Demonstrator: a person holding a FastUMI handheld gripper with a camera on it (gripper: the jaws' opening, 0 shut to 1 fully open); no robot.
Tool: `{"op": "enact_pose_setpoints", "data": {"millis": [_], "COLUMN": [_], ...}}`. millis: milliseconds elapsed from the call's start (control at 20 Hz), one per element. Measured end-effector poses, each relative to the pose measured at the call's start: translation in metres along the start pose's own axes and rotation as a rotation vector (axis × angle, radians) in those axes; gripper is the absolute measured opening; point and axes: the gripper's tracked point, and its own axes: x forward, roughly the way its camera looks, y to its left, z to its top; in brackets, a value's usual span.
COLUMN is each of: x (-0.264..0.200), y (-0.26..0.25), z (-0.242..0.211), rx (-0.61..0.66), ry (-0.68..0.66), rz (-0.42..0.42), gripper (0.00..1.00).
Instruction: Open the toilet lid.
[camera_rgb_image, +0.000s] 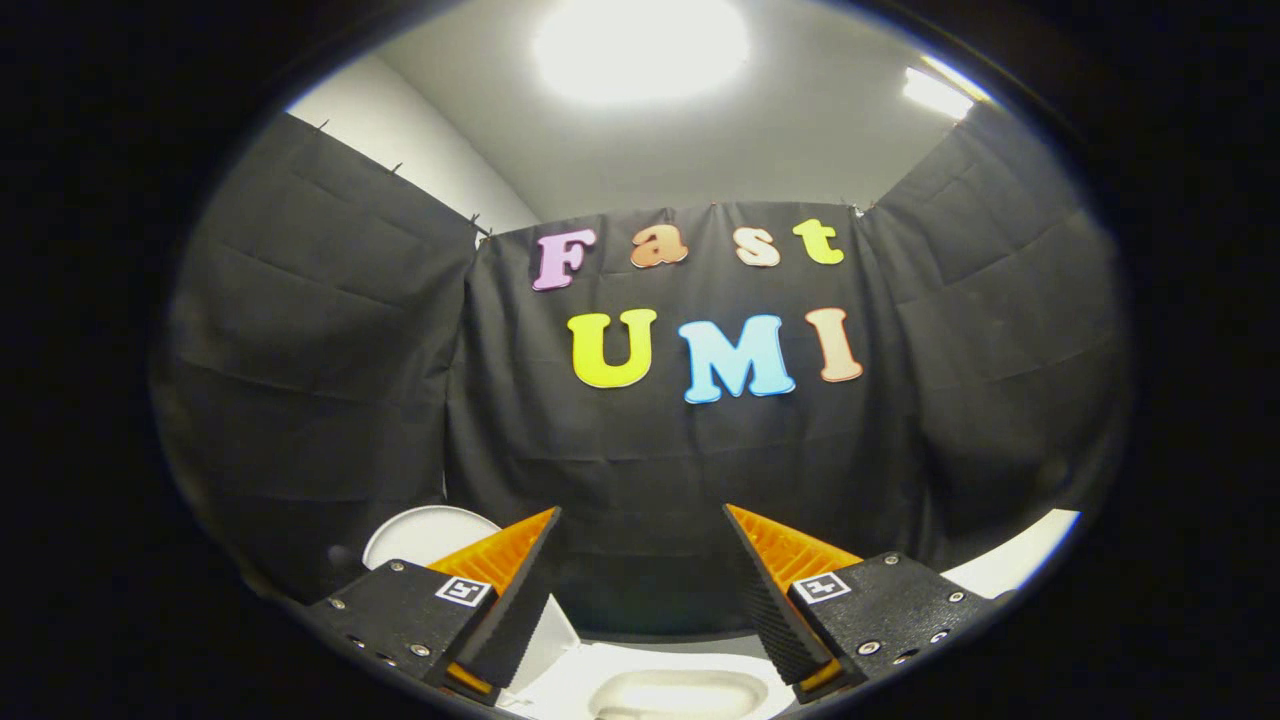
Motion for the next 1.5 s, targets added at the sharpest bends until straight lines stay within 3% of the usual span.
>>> {"op": "enact_pose_setpoints", "data": {"millis": [450, 700, 850, 1500], "x": [-0.053, -0.078, -0.09, -0.111], "y": [-0.095, -0.109, -0.119, -0.115], "z": [-0.084, -0.125, -0.138, -0.157], "rx": [0.0, -0.05, -0.054, 0.002], "ry": [0.141, 0.228, 0.258, 0.225], "rz": [-0.097, -0.144, -0.221, -0.279], "gripper": [0.94, 0.94, 0.94, 0.94]}}
